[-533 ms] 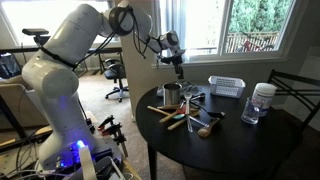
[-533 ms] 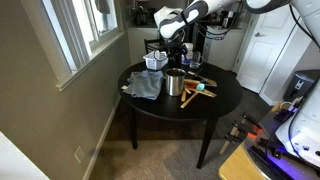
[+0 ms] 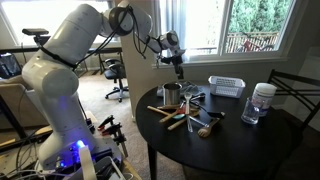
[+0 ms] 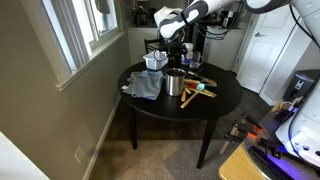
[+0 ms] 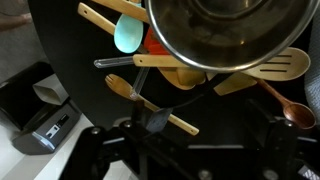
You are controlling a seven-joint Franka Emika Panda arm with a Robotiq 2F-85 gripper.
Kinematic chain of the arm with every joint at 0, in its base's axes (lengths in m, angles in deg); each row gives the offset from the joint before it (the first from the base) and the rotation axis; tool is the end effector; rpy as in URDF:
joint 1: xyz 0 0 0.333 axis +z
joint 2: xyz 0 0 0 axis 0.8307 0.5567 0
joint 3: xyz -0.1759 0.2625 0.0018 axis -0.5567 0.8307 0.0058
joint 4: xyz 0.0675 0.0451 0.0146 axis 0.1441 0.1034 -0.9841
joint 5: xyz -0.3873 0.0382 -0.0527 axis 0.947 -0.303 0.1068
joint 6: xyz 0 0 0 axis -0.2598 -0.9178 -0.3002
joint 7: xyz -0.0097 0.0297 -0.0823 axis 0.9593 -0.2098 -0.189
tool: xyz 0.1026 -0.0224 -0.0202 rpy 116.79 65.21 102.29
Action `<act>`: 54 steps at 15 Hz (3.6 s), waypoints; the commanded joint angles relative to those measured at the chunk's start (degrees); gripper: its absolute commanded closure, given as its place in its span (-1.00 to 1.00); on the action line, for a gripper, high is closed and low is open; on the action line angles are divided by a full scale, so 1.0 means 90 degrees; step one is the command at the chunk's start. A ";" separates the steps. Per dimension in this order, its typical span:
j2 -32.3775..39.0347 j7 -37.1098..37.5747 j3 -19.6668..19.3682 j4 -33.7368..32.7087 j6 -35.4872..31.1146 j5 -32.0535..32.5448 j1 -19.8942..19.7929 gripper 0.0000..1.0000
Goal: Put the black spatula in the silver tin
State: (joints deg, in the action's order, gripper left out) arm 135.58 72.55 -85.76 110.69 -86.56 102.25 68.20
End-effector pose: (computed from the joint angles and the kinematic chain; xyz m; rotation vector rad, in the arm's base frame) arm 0.7244 0.0651 0.2733 2.2865 -1.3698 0.1603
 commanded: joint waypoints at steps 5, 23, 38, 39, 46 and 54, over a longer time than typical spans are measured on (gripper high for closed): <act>0.0013 -0.0026 -0.0074 -0.0023 0.0011 -0.0058 0.0055 -1.00; 0.0013 -0.0026 -0.0074 -0.0023 0.0011 -0.0058 0.0055 -1.00; -0.0327 -0.0336 0.0175 0.0217 -0.0648 -0.0529 -0.0249 -1.00; -0.0389 -0.0394 0.0229 0.0265 -0.0843 -0.0738 -0.0329 -1.00; -0.0479 -0.0768 0.0191 0.0302 -0.1296 -0.1653 -0.0676 -1.00; -0.0359 0.0146 -0.0365 0.0554 -0.1333 -0.1598 -0.0835 -1.00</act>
State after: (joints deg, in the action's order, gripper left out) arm 133.13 70.03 -87.66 112.93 -97.46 89.35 61.32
